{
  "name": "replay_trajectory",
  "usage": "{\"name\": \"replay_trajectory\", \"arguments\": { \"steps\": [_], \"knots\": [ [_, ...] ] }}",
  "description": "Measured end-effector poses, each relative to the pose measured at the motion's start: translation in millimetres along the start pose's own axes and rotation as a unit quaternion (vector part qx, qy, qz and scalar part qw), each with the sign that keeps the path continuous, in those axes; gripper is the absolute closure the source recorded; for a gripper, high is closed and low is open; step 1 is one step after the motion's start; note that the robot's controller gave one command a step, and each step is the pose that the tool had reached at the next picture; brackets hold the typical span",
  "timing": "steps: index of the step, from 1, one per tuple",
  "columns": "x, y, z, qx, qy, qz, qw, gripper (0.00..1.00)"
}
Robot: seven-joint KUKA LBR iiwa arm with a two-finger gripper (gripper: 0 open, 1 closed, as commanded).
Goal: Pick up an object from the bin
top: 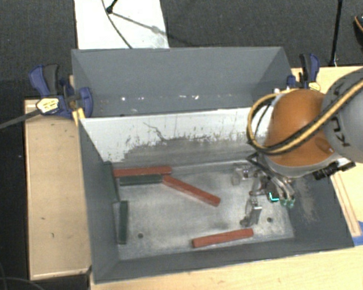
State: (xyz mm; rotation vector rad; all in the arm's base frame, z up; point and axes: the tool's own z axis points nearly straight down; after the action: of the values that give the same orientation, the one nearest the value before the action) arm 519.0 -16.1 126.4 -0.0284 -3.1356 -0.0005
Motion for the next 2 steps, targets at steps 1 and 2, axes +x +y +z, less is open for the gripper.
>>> {"name": "replay_trajectory", "arguments": {
  "steps": [1, 2],
  "knots": [
    [-52.1, 19, 58, 0.0, -0.0045, -0.022, 0.9998, 0.0],
    [-49.1, 67, 56, -0.002, -0.0055, 0.035, 0.9994, 0.0]
  ]
}}
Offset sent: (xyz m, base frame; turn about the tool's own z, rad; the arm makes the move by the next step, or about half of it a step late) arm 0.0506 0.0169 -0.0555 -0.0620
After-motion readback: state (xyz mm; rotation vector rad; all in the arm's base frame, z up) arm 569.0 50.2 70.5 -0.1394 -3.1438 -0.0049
